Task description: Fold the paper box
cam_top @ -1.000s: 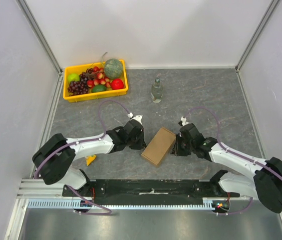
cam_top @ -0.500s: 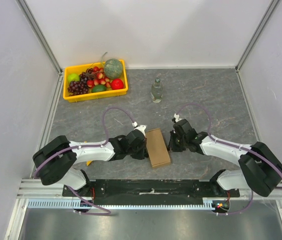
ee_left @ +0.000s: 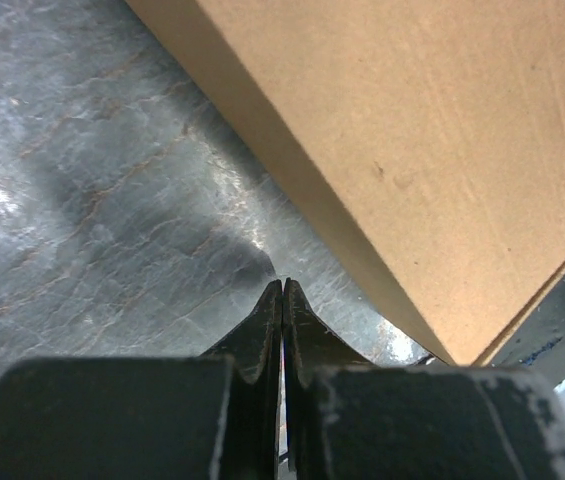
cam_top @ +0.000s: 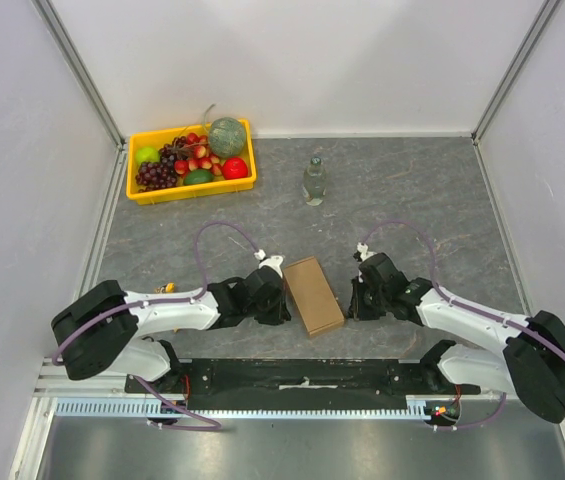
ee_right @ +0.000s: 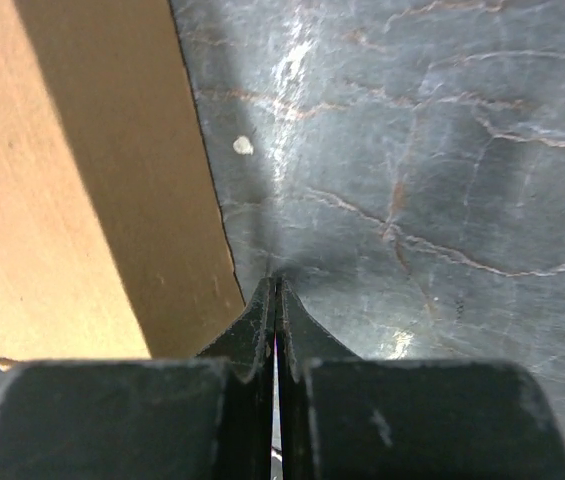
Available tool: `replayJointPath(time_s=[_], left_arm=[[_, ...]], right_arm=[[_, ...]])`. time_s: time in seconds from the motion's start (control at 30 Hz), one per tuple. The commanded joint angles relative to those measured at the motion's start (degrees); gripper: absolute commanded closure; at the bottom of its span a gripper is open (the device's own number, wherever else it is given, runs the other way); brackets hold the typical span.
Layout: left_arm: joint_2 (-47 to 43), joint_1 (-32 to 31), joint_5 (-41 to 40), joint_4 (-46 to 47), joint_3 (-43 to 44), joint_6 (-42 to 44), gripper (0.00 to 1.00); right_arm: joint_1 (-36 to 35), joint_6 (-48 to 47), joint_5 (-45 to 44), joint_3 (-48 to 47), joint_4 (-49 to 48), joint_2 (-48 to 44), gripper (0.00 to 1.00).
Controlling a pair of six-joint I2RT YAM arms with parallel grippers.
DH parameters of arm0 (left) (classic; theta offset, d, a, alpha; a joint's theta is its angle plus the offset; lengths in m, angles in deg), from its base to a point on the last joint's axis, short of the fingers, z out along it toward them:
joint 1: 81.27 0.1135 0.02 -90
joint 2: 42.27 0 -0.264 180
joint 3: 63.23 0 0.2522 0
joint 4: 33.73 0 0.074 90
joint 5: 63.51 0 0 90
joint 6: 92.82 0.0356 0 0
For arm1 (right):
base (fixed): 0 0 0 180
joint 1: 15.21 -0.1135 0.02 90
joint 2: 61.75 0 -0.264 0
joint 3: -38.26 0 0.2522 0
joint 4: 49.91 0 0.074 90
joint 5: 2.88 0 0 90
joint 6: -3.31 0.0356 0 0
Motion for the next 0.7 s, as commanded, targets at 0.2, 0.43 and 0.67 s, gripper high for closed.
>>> replayJointPath(time_s=[0.2,0.43,0.67], left_arm=[[4.7,-5.7,-0.4,5.0,3.5,-5.0,0.98],[8.4,-8.3,-0.3,6.1,5.9,-6.5,0.98],[8.9,-8.6,-0.1,5.5,6.3,-6.8,0.98]], right_arm=[[-1.6,-0.7,6.7,1.0,-1.1,-0.9,1.0],[-3.5,3.4,9.7,1.1,-3.5,-1.6,1.0],[-5.6,6.0,9.4,1.0,-4.0,-1.7,1.0]])
